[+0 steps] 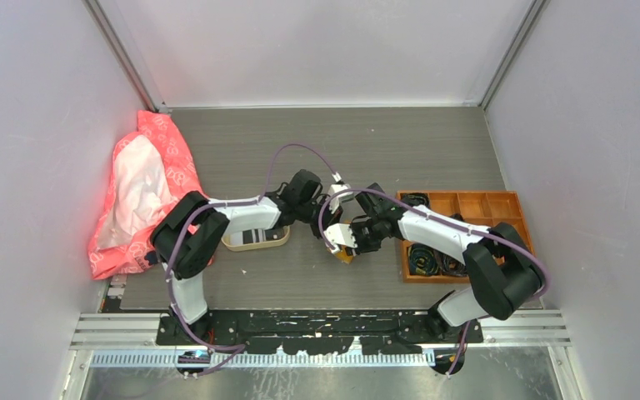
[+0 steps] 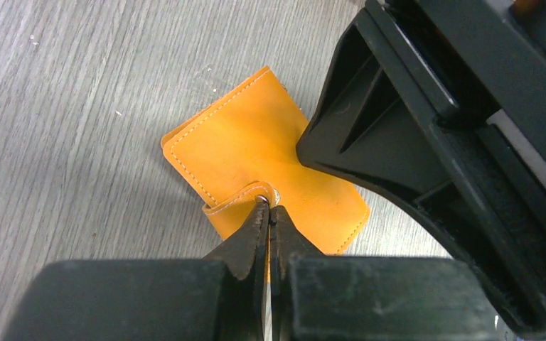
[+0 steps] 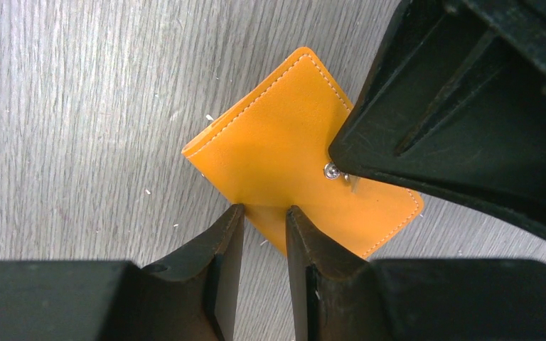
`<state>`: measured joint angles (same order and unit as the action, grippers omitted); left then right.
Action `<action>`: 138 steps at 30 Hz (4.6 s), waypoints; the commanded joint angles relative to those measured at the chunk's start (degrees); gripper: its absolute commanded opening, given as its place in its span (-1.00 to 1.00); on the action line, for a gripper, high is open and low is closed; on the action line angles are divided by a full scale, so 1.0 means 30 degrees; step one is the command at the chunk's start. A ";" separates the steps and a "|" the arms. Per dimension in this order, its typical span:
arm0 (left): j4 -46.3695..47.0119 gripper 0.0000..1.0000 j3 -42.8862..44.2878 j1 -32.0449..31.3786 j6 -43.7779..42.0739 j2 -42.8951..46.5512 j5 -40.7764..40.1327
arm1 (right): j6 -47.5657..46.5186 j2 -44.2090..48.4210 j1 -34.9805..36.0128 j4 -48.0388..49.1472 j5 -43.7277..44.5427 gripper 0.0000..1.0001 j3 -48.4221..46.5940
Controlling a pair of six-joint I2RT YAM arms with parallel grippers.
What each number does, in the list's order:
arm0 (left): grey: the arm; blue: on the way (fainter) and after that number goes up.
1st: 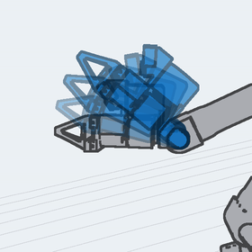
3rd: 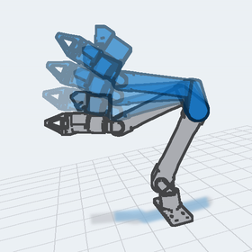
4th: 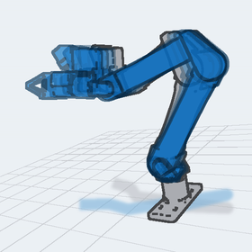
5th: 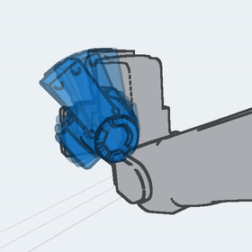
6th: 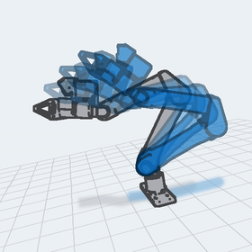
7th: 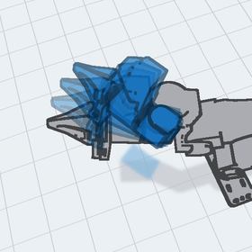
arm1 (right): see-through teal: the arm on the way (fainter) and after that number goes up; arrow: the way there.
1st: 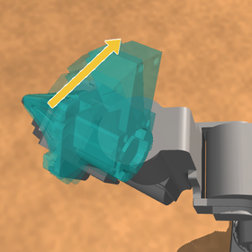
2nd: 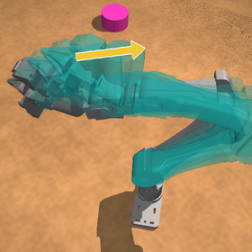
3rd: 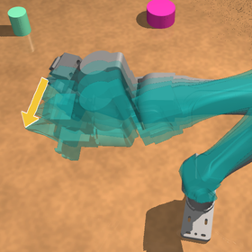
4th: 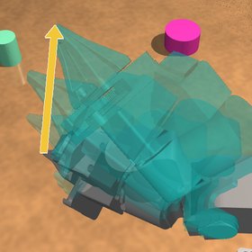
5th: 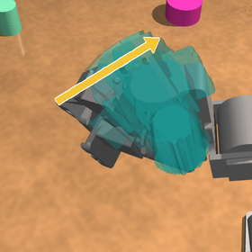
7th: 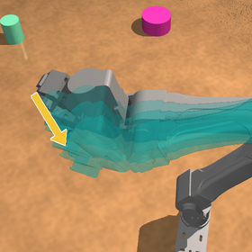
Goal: Put the credit cards into the card holder
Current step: Close the card holder at the center of the board.
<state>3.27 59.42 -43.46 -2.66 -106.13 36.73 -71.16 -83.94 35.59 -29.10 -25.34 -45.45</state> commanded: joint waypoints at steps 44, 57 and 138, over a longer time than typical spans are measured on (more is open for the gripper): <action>-0.8533 -1.00 0.2965 -0.1813 -0.3453 -0.1742 0.0007 | 0.0760 -0.0734 0.0460 0.0984 0.0464 -0.32 -0.0370; -0.7347 -1.00 0.2842 -0.1831 -0.1974 -0.2007 -0.1129 | 0.0723 -0.0678 0.0453 0.0860 0.0369 -0.32 -0.0405; -1.1604 -1.00 0.6693 -0.2165 0.4284 -0.6372 -0.3879 | 0.1356 0.3454 -0.4191 -0.2143 -0.3893 0.26 -0.1686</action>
<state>-30.13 84.86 -48.49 11.81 -118.76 30.87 -67.11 -75.07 28.08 -33.76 -30.74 -47.68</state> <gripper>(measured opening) 0.006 0.629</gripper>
